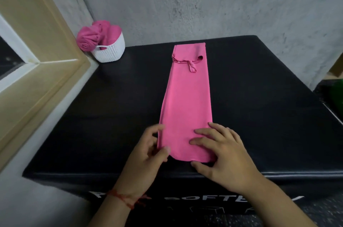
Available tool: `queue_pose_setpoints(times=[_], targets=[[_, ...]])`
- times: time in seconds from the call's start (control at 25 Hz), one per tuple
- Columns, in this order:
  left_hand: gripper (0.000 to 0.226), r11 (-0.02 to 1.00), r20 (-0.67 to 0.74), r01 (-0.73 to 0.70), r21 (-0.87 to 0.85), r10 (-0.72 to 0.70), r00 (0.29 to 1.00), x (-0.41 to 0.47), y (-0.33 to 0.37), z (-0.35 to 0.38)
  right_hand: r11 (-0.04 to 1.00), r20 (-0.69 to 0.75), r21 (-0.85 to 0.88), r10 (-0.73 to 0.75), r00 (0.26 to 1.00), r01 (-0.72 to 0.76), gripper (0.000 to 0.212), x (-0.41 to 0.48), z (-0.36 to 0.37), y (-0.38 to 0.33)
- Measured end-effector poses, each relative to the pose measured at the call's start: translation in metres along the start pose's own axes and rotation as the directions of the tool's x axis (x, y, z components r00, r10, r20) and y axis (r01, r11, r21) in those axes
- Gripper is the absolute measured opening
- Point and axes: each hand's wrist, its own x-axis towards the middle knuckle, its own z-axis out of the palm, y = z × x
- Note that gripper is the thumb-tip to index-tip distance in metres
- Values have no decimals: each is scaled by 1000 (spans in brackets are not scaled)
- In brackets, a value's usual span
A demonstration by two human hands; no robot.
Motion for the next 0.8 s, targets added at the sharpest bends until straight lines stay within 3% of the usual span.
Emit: queue_pose_setpoints(times=[0.08,0.2,0.32,0.4,0.68,0.8], targets=[[50,983,130,-111,143,92,987,1,-5,-7,1000,-8,3,12,1000,-12,56,1,2,0],[54,874,157,-299,382,258,953,22,-15,-14,1000,-26,-4,7,1000,-7,54,4,1,0],[36,731,122,-471,493,478,870,43,-27,-16,1000,-33,-1,5,999,-5,52,3,0,1],[23,691,113,-518,505,542,833,47,-36,-15,1000,-55,9,10,998,-9,51,3,4,2],[21,646,196,-566,512,554,809,51,-48,-12,999,-102,37,-1,995,4,52,-1,6,2],[25,783,112,-439,439,438,892,44,-48,-11,1000,-104,12,-15,995,17,54,-4,9,0]])
